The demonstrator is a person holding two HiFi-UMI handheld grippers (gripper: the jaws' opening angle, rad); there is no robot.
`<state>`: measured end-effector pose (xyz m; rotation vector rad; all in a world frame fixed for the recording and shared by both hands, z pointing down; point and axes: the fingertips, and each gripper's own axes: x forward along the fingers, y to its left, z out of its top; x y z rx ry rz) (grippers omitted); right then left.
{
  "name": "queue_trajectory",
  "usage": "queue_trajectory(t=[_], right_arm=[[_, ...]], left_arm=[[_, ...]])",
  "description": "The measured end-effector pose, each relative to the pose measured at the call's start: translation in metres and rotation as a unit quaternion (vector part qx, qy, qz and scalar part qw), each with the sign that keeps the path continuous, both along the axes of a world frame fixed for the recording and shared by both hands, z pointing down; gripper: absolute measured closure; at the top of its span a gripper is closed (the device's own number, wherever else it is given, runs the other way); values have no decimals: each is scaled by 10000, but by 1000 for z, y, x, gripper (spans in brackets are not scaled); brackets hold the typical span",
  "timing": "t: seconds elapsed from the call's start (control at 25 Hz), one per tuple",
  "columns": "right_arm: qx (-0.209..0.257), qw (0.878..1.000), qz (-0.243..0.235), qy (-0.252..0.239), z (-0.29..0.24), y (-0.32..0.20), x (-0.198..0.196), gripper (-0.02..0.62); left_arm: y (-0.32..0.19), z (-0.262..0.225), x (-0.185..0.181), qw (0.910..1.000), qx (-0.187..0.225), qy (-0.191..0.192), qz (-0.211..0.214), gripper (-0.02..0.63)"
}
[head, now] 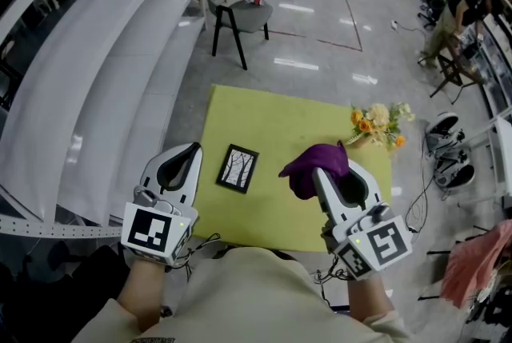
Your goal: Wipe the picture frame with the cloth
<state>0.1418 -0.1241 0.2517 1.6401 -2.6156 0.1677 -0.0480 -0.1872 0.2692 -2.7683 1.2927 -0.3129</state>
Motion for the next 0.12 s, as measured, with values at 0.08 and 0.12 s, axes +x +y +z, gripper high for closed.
queue_trajectory(t=[0.08,0.12], right_arm=[[-37,10000,-19,-5,2,1,-2,488],[-54,10000,-30,-9,3,2,-3,488]], left_arm=[[0,3,-1,10000,-32,-19,3,598],[1,4,-1,10000,-48,-27,6,598]])
